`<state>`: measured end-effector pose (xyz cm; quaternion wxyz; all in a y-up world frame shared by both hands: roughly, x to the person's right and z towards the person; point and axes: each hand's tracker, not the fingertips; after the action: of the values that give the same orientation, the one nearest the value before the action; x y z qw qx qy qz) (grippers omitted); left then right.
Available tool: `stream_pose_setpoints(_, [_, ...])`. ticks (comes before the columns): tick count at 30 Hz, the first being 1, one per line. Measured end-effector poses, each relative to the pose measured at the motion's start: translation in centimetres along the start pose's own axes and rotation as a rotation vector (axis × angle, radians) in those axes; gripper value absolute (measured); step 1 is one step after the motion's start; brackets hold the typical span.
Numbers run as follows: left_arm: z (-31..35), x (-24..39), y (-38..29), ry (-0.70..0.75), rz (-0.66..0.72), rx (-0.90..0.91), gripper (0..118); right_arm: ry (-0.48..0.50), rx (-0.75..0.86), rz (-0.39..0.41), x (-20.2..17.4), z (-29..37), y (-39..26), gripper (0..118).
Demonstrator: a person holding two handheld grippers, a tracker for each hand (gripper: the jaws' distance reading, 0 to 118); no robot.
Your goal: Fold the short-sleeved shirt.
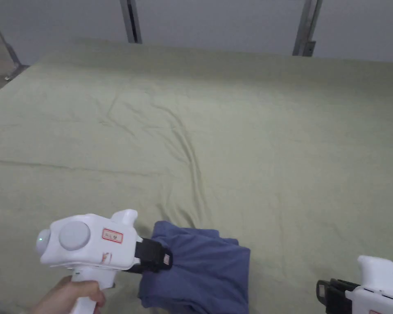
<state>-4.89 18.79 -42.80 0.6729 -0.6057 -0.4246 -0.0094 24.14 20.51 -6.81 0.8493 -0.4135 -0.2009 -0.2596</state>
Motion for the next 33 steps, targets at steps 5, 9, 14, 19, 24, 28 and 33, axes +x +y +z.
stream_pose_setpoints(5, [5.8, -7.6, 4.5, 0.323, -0.019, 0.039, 25, -0.002, -0.031, 0.023, -1.0, -1.3, -0.1, 0])
stream_pose_setpoints(9, [8.1, -11.3, 7.0, 0.587, -0.048, 0.035, 25, -0.001, -0.057, 0.039, -1.7, -2.4, -0.3, 0])
stream_pose_setpoints(14, [8.6, -14.3, 8.3, 0.795, -0.077, 0.067, 57, -0.008, -0.079, 0.064, -2.1, -2.8, -0.3, 0])
stream_pose_setpoints(19, [9.2, -15.1, 8.0, 0.778, -0.020, 0.139, 85, -0.020, -0.085, 0.056, -1.8, -2.5, -0.2, 0])
stream_pose_setpoints(24, [10.9, -13.2, 6.3, 0.580, 0.086, 0.226, 82, -0.026, -0.074, 0.029, -1.0, -1.9, -0.1, 0])
stream_pose_setpoints(28, [10.9, -7.7, 3.0, 0.476, 0.089, 0.288, 14, -0.011, -0.050, 0.010, -0.6, -0.9, -0.2, 0])
stream_pose_setpoints(33, [8.9, 2.6, -1.3, 0.475, -0.091, 0.340, 5, 0.005, -0.005, -0.005, 0.0, 1.1, -0.5, 0])
